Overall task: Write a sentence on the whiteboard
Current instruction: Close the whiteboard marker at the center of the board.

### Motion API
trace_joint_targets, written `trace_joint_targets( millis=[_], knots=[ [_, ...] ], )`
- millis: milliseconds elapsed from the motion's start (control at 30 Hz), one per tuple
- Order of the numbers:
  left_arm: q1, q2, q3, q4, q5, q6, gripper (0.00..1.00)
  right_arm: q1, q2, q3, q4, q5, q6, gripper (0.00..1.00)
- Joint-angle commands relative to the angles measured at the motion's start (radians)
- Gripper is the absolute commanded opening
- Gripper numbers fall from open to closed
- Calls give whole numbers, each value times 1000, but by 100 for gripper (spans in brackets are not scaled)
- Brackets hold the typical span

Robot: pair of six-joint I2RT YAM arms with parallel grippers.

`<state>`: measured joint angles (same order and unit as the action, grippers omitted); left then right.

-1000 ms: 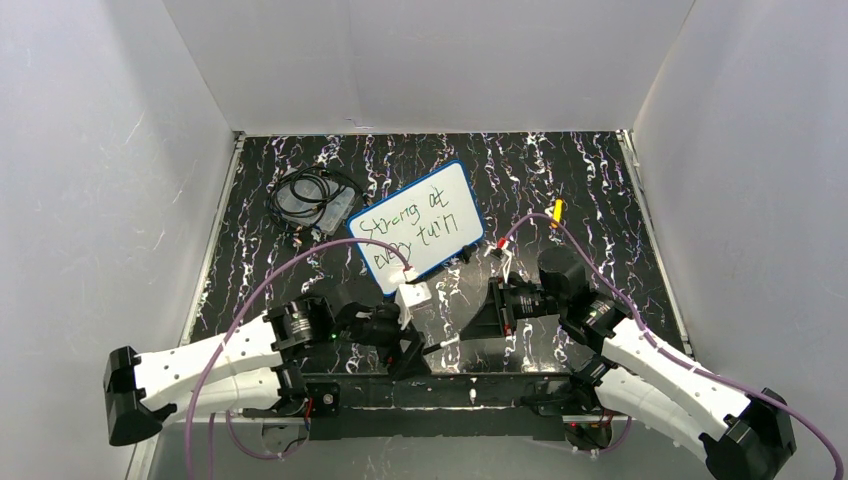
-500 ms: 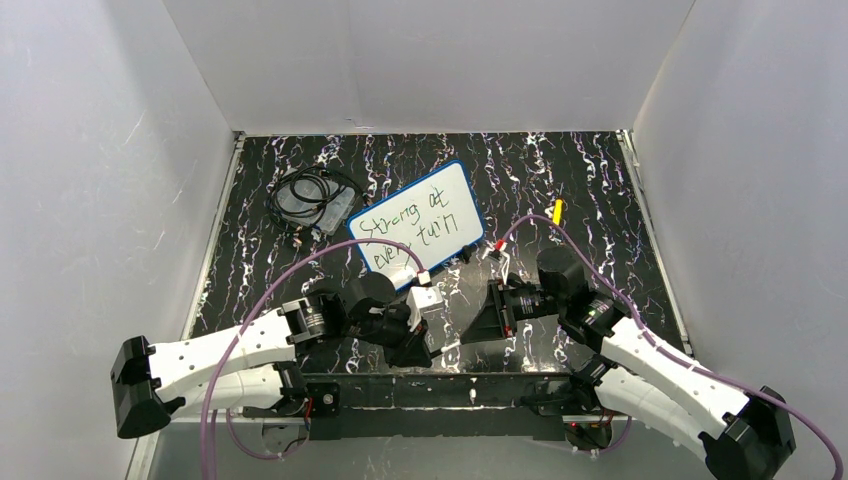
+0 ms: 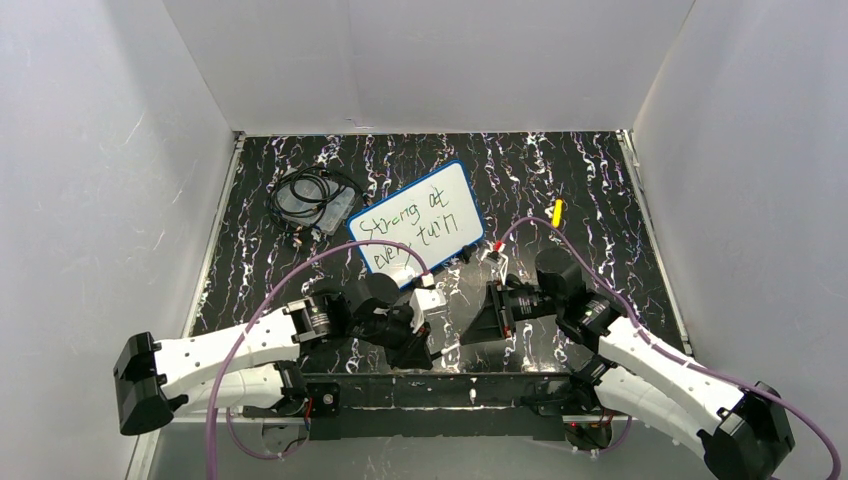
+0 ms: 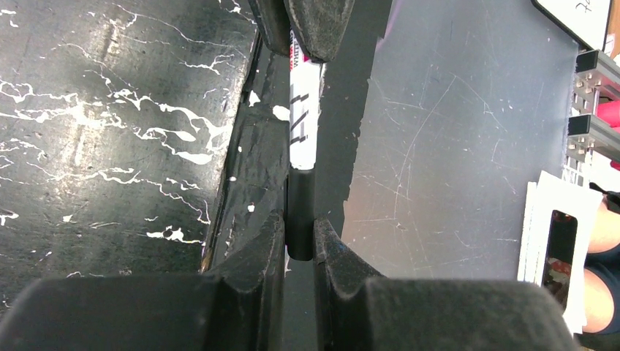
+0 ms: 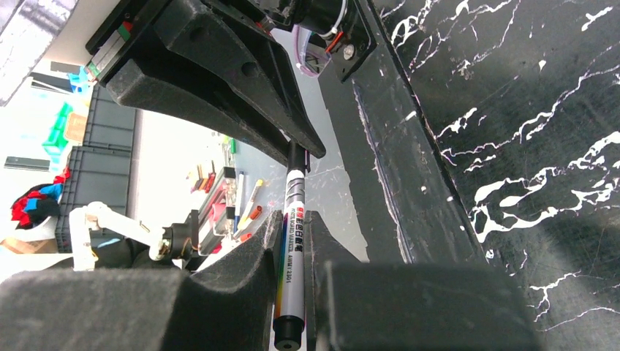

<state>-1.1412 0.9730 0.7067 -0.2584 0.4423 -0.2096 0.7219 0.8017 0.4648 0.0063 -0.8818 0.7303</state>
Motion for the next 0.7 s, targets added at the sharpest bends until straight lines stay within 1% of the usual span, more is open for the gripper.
trace_joint_targets(
  millis=[0, 267, 667],
  knots=[
    [1, 13, 46, 192, -18, 18, 0, 26, 20, -18, 84, -15, 18, 1],
    [1, 24, 73, 226, -55, 28, 0, 46, 29, -39, 90, -10, 17, 1],
    [3, 54, 124, 252, -59, 40, 0, 92, 61, -53, 123, 12, 22, 1]
  ],
)
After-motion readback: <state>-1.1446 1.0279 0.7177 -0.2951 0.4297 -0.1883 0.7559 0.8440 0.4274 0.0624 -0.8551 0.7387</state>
